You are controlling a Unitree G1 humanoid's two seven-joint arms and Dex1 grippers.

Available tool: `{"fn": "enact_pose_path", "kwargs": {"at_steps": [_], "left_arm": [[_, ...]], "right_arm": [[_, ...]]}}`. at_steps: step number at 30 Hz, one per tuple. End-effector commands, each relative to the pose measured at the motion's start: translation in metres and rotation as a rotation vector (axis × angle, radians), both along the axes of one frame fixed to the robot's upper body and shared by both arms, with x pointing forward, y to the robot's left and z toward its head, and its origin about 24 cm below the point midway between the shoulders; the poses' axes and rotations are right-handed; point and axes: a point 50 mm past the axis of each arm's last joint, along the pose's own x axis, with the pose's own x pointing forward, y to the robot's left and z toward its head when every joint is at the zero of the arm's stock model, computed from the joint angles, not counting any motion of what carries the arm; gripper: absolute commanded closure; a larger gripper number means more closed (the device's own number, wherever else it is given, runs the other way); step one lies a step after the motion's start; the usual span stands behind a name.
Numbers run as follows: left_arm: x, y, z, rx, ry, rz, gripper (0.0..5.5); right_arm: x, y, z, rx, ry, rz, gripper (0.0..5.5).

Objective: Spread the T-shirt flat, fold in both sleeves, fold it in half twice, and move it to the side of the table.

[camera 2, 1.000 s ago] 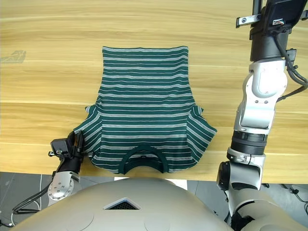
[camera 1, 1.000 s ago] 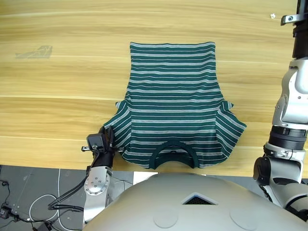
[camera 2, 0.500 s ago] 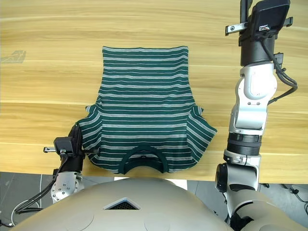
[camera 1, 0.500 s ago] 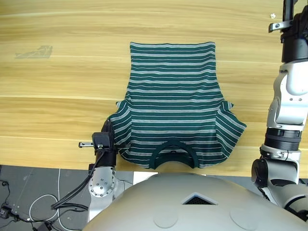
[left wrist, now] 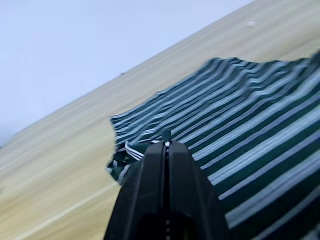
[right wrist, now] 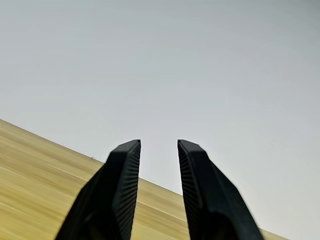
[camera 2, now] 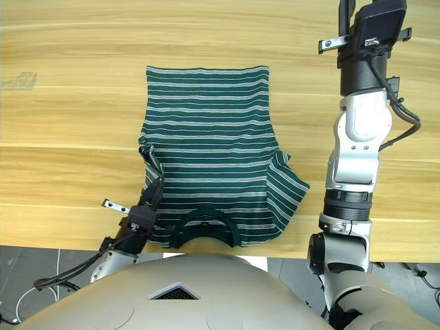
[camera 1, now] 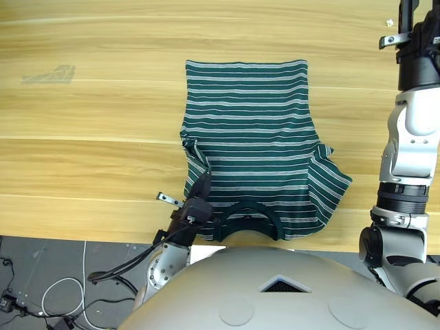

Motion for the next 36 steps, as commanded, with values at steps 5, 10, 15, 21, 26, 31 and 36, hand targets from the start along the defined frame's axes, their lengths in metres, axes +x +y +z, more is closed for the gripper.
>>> {"fn": "enact_pose_path", "kwargs": {"at_steps": [5, 10, 15, 21, 26, 31, 36], "left_arm": [[-0.008, 0.005, -0.021, 0.111, 0.195, 0.005, 5.47], [-0.01, -0.005, -0.011, 0.047, 0.149, -0.105, 4.73], [-0.012, -0.009, -0.005, 0.037, 0.113, -0.24, 4.04], [-0.011, -0.008, 0.001, 0.068, 0.081, -0.333, 3.87], [0.03, 0.042, 0.023, -0.085, -0.021, 0.101, 3.87], [0.043, 0.078, 0.049, -0.392, -0.114, 0.398, 3.87], [0.039, 0.087, 0.046, -0.405, -0.081, 0.475, 3.87]], "right_arm": [[-0.003, 0.001, -0.005, -0.006, 0.026, 0.002, 4.12], [-0.005, 0.001, -0.01, -0.009, 0.054, 0.013, 4.12], [-0.009, -0.005, -0.012, -0.01, 0.08, 0.013, 4.12], [-0.03, -0.029, -0.04, 0.123, 0.366, 0.173, 4.12], [-0.06, -0.08, -0.066, 0.214, 0.722, 0.288, 4.12], [-0.108, -0.118, -0.094, 0.244, 1.026, 0.45, 4.12], [-0.129, -0.125, -0.122, 0.148, 1.225, 0.468, 4.12]]}}
